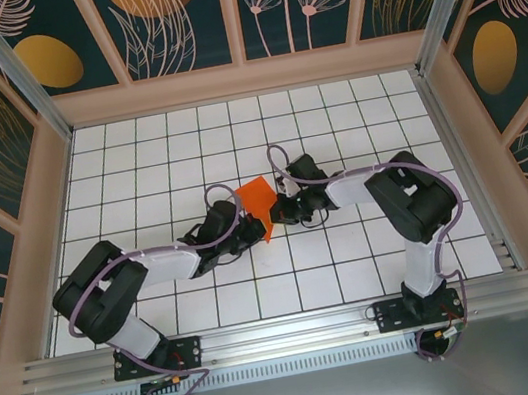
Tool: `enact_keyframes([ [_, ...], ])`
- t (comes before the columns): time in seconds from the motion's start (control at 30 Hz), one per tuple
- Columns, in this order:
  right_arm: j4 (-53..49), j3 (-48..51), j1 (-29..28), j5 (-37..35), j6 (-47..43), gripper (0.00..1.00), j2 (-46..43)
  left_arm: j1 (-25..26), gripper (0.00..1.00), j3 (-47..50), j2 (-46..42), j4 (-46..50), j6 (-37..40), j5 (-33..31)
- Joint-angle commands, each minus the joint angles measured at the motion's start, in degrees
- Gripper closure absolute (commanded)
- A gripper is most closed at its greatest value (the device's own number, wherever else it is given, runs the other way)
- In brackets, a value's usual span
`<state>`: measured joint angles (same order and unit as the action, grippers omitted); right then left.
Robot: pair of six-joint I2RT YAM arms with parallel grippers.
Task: Fold a paper plane with a square sheet of paper (pick it up from the middle)
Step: Third fold the triangle at the center of the table.
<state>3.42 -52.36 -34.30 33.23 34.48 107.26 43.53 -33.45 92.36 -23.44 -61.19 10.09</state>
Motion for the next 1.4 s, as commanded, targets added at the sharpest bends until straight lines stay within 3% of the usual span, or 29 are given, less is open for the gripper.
enact_keyframes([
  [0.0, -1.66, 1.38, -0.46, 1.03, 1.47, 1.0, -0.49, 0.42, 1.0, -1.3, 2.26, -1.69, -0.35, 1.09],
  [0.53, -1.63, 0.54, -0.68, 1.84, 1.22, 1.0, 0.37, 0.5, 1.0, -3.36, 7.55, -1.53, 0.45, 5.72],
  [0.87, -2.41, -2.03, 0.07, 0.4, -3.12, 1.0, 0.83, 0.68, 1.0, -1.2, 8.48, 7.35, 0.21, 3.96],
  [1.37, -3.42, -6.93, 7.27, -5.88, -7.89, 1.0, 5.19, 0.77, 1.0, 1.11, 9.17, 9.92, -0.6, 4.15],
])
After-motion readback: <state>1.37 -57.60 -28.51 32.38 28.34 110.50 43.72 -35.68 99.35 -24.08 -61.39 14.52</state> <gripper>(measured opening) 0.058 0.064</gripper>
